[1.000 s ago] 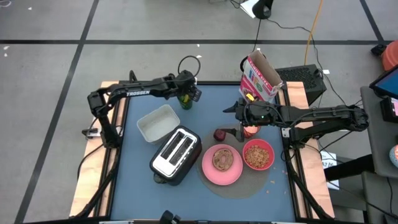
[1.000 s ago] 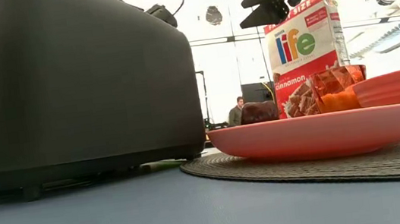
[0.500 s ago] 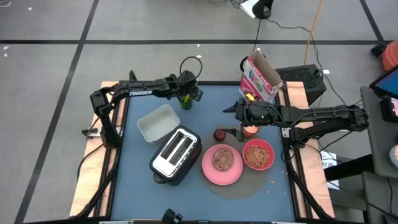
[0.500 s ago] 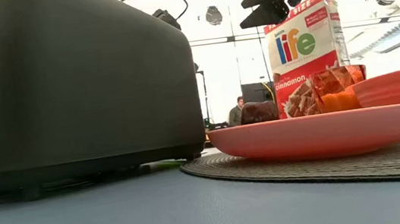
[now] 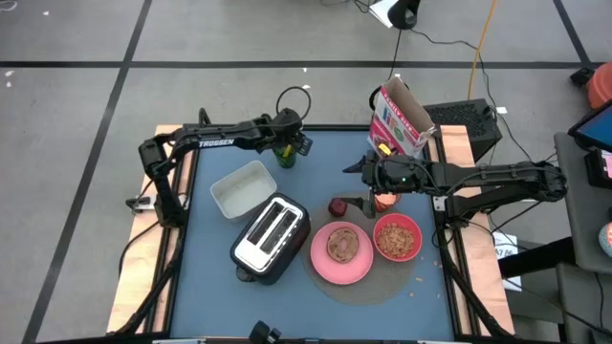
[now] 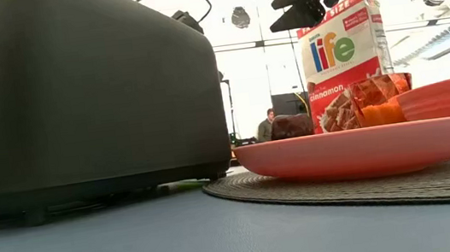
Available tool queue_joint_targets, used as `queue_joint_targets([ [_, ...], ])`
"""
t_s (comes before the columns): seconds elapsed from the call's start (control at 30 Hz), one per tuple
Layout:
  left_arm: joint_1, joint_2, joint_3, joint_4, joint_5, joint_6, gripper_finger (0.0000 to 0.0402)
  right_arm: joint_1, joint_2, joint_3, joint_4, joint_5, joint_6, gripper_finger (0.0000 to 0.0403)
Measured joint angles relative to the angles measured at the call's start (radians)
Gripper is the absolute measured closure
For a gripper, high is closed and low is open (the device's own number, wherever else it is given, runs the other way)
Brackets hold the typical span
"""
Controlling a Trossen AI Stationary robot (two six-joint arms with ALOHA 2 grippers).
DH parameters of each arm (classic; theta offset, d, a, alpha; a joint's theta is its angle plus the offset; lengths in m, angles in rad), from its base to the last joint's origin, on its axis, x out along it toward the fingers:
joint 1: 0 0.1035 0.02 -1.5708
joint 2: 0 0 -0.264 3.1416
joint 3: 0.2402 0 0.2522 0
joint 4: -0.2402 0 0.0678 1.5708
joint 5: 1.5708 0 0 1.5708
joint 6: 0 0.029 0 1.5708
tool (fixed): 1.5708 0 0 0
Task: Arrange a breakfast setting
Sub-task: Put the yellow spoon to the right of the red bowl
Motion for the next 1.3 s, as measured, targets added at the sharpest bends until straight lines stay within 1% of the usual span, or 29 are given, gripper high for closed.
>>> queue_joint_targets([
  [0.2, 0.000, 0.000, 0.000, 0.000, 0.000, -0.022, 0.0166, 0.000, 0.000, 0.000, 0.000, 0.000, 0.000, 0.0005],
  [0.3, 0.000, 0.000, 0.000, 0.000, 0.000, -0.022, 0.0187, 0.000, 0.000, 0.000, 0.000, 0.000, 0.000, 0.0005],
  [0.5, 0.000, 0.000, 0.000, 0.000, 0.000, -0.022, 0.0243, 0.000, 0.000, 0.000, 0.000, 0.000, 0.000, 0.0005],
  [0.6, -0.001, 0.000, 0.000, 0.000, 0.000, -0.022, 0.0261, 0.000, 0.000, 0.000, 0.000, 0.000, 0.000, 0.0005],
  [1.0, -0.015, 0.000, 0.000, 0.002, 0.000, -0.022, 0.0297, 0.000, 0.000, 0.000, 0.000, 0.000, 0.000, 0.0005],
  [1.3, -0.031, 0.000, 0.001, 0.002, 0.000, -0.021, 0.0342, 0.000, 0.000, 0.000, 0.000, 0.000, 0.000, 0.0005],
])
